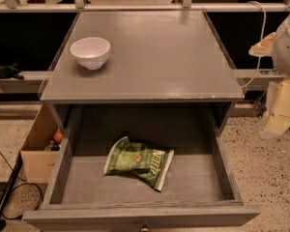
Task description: Pick green jalapeno chip bag from top drawer and place on counter
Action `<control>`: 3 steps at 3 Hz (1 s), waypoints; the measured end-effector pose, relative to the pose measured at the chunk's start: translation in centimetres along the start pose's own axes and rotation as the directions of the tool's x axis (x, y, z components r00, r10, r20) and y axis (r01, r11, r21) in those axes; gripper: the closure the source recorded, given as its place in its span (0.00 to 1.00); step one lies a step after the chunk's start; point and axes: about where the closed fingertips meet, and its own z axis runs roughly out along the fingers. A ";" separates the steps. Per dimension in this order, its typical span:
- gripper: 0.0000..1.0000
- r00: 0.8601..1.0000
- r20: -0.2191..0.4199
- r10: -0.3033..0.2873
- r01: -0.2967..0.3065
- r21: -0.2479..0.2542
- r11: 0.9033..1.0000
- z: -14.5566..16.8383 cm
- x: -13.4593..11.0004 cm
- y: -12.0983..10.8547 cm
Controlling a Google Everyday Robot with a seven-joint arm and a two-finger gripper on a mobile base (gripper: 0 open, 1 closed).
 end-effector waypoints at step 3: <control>0.00 0.967 0.224 0.120 -0.119 -0.015 0.993 3.1 0.7 1.4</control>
Offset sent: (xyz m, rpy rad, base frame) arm -0.0058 0.0097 -0.0213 0.6812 -0.0041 -0.0917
